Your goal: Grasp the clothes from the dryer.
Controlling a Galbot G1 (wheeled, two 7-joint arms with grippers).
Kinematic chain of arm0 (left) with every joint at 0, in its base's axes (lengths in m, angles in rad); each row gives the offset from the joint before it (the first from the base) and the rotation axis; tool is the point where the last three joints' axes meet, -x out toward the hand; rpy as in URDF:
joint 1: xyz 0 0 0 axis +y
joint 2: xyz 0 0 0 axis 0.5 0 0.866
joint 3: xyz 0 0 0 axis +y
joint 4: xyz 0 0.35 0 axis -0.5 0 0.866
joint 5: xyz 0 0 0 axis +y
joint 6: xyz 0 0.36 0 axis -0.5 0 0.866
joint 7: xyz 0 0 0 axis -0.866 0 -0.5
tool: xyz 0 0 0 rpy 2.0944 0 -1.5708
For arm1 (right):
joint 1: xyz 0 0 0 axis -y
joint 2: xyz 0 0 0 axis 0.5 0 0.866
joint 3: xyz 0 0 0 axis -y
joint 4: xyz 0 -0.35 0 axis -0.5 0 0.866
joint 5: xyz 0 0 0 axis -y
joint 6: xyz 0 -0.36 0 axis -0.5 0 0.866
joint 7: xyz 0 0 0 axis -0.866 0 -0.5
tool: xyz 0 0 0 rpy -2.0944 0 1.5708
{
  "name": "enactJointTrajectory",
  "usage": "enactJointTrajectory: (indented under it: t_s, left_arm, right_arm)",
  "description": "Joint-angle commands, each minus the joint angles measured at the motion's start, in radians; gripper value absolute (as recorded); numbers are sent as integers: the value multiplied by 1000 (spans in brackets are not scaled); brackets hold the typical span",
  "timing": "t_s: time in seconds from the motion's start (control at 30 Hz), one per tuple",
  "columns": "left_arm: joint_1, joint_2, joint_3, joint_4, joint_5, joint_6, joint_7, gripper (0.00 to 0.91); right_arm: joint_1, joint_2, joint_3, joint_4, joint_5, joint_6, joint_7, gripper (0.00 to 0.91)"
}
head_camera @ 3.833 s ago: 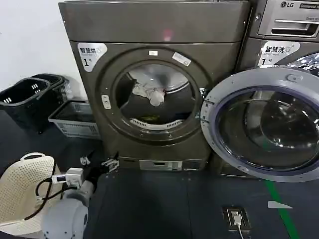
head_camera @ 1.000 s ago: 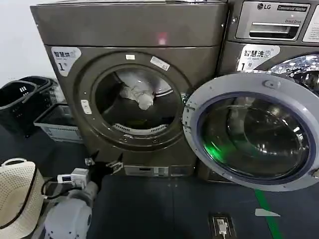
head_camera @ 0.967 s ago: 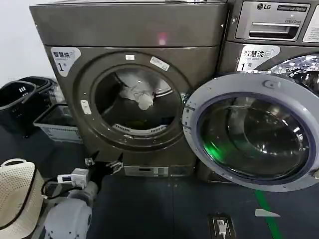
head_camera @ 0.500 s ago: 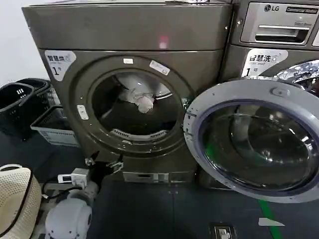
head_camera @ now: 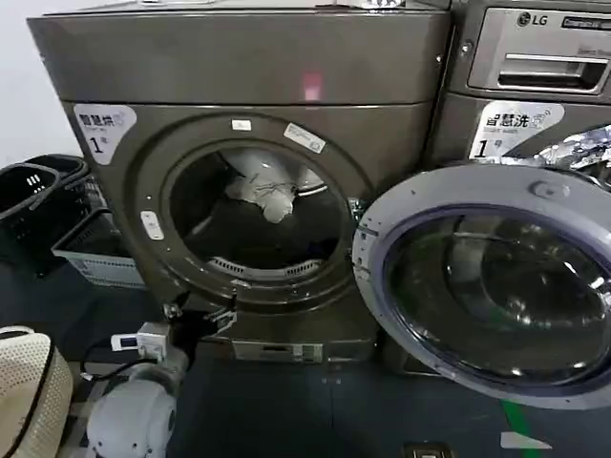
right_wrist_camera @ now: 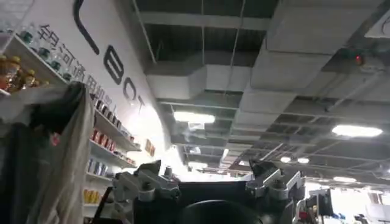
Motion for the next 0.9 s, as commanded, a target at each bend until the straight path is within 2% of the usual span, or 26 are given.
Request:
enactJointTrajectory:
  t_s: [0.03, 0.9]
  left_arm:
    - [1, 0, -1, 0, 0, 49, 0, 907]
    - [-1, 0, 0, 7, 4, 49, -3, 907]
  right_arm:
    - [1, -1, 0, 1, 0, 0, 1, 907]
    - [-8, 5, 10, -3, 1, 0, -2, 907]
